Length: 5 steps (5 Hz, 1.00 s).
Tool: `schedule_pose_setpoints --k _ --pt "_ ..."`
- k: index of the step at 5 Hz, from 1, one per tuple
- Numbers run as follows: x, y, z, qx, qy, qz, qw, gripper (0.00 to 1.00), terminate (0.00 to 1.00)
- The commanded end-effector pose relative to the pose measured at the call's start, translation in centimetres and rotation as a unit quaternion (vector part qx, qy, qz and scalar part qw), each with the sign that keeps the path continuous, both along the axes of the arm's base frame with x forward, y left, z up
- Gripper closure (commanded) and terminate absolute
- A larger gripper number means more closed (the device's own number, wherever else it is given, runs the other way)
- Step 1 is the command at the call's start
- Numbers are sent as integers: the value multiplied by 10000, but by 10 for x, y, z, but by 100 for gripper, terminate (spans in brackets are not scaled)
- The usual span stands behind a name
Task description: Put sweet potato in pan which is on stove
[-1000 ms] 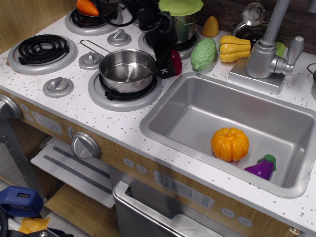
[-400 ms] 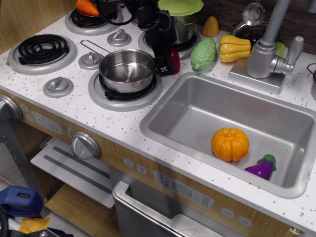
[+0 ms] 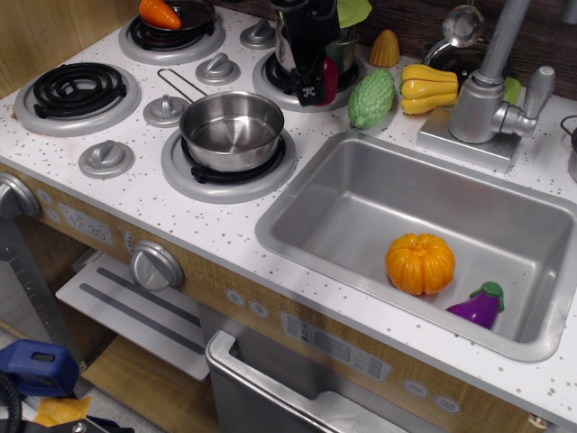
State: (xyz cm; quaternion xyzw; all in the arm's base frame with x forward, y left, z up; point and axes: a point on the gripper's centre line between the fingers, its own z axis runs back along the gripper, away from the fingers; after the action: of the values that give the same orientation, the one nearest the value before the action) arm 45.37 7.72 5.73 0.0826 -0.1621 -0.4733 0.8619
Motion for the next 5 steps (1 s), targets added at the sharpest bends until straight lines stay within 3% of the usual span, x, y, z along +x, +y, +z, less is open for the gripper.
schedule_pose_setpoints --k 1,2,5 --pt "-3 -8 67 326 -464 117 9983 100 0" --pt "-20 -1 70 482 -424 224 9977 100 0" --pt "-61 33 46 467 -306 371 9977 100 0"
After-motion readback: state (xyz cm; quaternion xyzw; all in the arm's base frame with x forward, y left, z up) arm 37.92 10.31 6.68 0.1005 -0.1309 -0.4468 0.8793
